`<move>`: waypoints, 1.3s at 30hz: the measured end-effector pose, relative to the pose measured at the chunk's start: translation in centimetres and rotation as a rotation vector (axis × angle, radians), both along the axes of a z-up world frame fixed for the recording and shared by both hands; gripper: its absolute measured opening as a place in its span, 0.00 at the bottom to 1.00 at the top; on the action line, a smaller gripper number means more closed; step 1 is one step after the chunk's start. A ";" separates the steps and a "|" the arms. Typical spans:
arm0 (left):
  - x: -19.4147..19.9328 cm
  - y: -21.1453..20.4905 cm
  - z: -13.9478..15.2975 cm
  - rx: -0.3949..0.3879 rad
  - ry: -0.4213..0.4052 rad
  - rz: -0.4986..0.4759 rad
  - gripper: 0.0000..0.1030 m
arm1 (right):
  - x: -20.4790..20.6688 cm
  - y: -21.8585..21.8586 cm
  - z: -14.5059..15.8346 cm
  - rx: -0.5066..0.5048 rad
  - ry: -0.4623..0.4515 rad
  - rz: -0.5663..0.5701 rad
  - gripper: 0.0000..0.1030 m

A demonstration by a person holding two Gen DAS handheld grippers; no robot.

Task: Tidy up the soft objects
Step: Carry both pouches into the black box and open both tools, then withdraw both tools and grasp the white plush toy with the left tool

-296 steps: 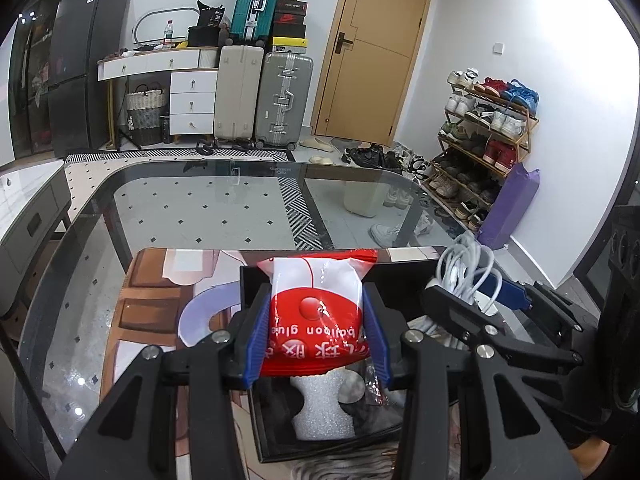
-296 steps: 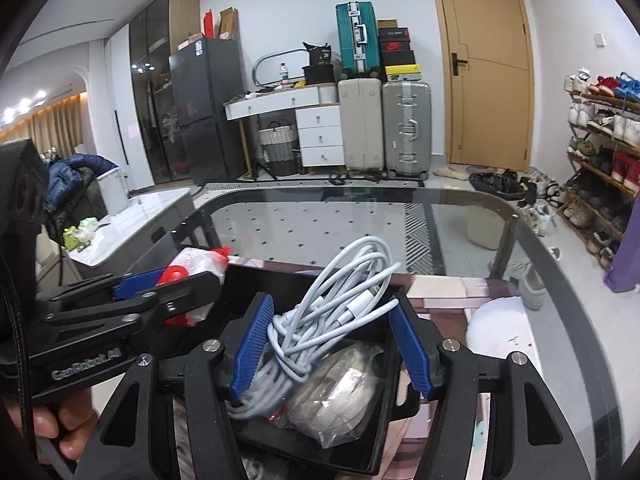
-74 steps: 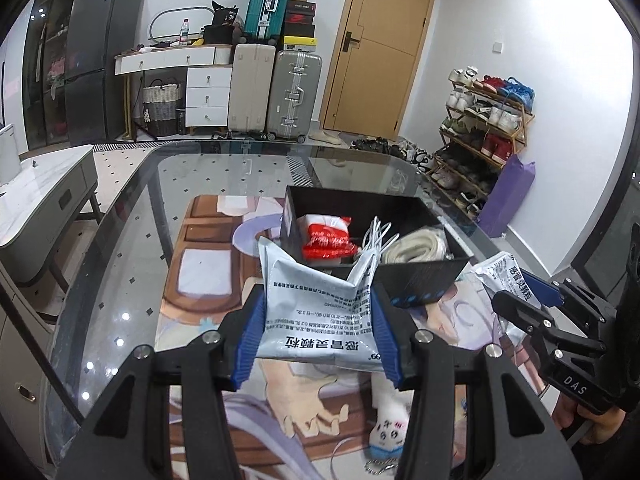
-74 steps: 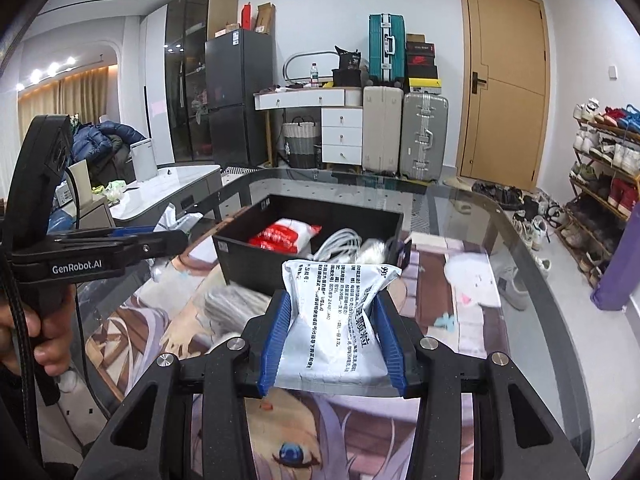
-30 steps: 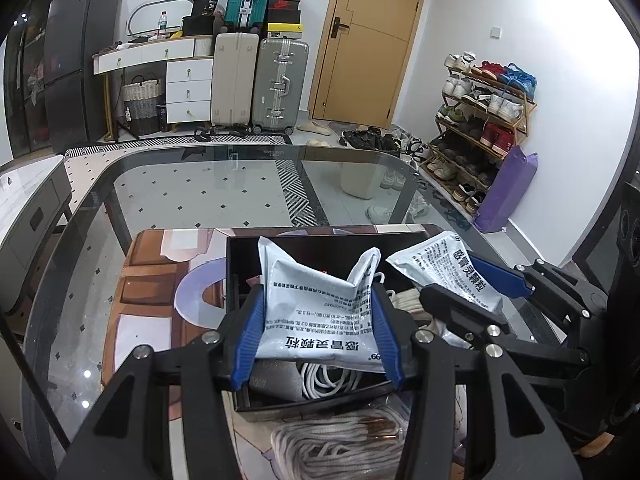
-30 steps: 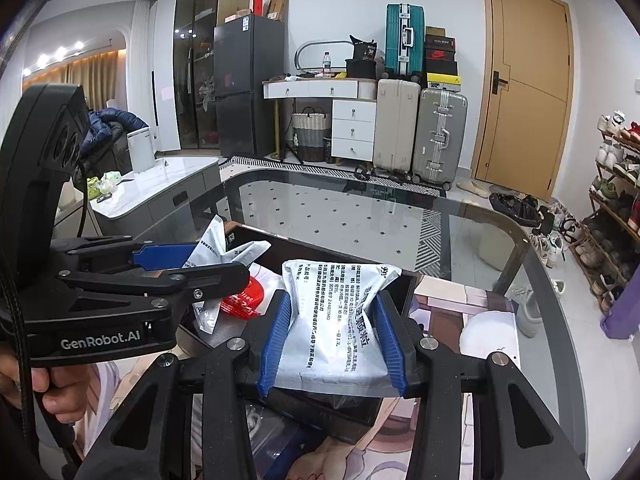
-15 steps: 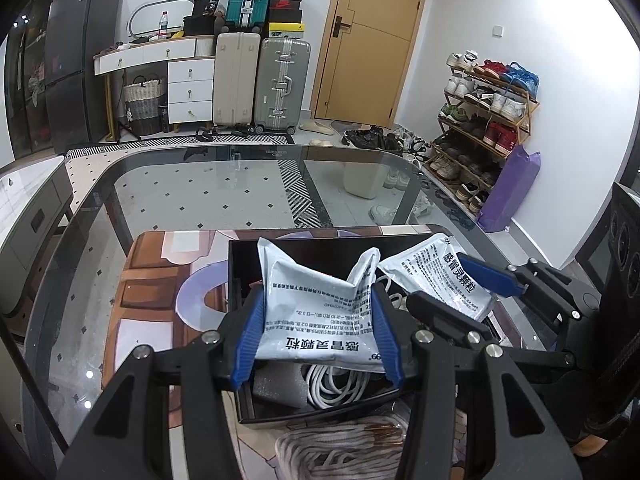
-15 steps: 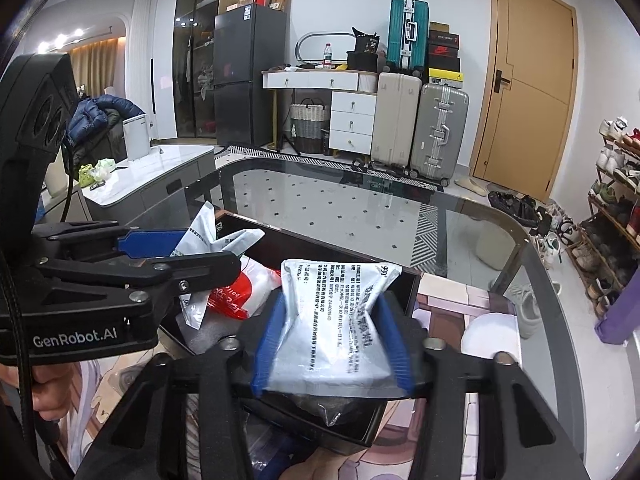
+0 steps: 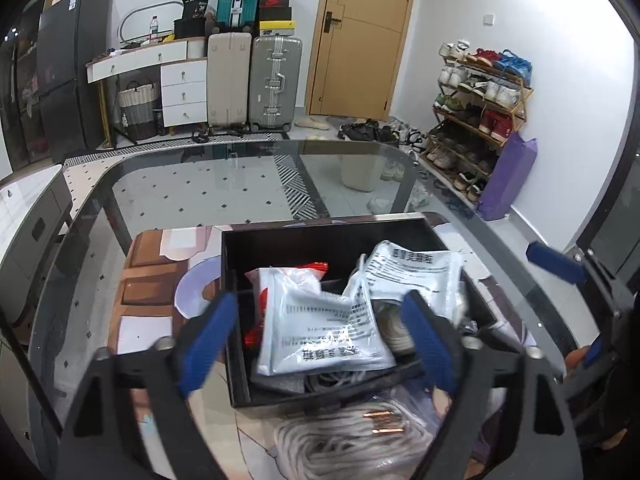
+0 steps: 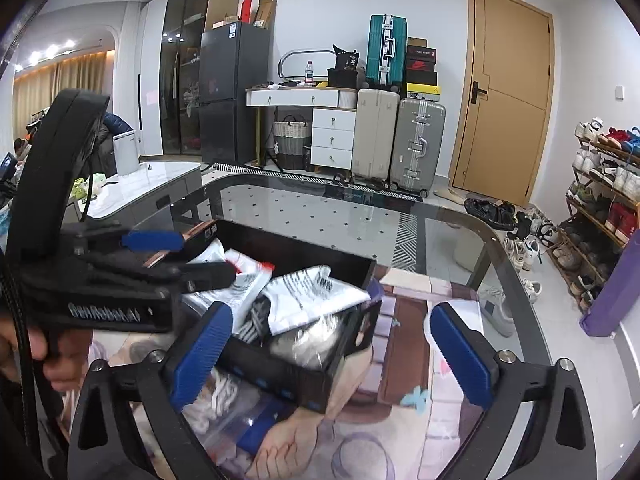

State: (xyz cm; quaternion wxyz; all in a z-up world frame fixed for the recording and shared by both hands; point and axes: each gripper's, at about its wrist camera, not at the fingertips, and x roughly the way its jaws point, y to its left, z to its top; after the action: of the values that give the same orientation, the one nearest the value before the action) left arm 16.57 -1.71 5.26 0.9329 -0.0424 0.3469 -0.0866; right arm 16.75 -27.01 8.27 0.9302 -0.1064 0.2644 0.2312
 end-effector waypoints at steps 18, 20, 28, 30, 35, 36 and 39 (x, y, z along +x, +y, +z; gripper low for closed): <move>-8.0 3.0 0.5 0.010 -0.049 0.069 1.00 | -6.6 -2.2 -1.6 0.061 0.097 -0.046 0.99; -8.8 3.2 0.0 0.011 -0.036 0.072 1.00 | -7.2 -2.0 -2.1 0.064 0.107 -0.044 0.99; -10.6 3.1 -2.0 -0.005 0.011 0.080 1.00 | -7.7 -2.1 -2.6 0.071 0.130 -0.057 0.99; -10.7 2.6 -2.5 -0.006 0.025 0.063 1.00 | -7.9 -2.3 -2.7 0.077 0.138 -0.058 0.99; -11.1 1.5 -3.6 0.016 0.055 0.037 1.00 | -8.1 -2.4 -3.0 0.074 0.145 -0.064 0.99; -11.1 1.3 -3.7 0.014 0.060 0.031 1.00 | -8.1 -2.5 -3.1 0.077 0.148 -0.064 0.99; -11.2 0.7 -4.1 0.021 0.077 0.020 1.00 | -8.1 -2.7 -3.3 0.081 0.154 -0.068 0.99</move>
State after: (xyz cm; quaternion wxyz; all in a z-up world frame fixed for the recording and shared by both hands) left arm 5.38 -0.97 1.18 0.9200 -0.0397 0.3832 -0.0718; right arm 8.67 -29.66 4.94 0.9181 -0.0416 0.3289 0.2173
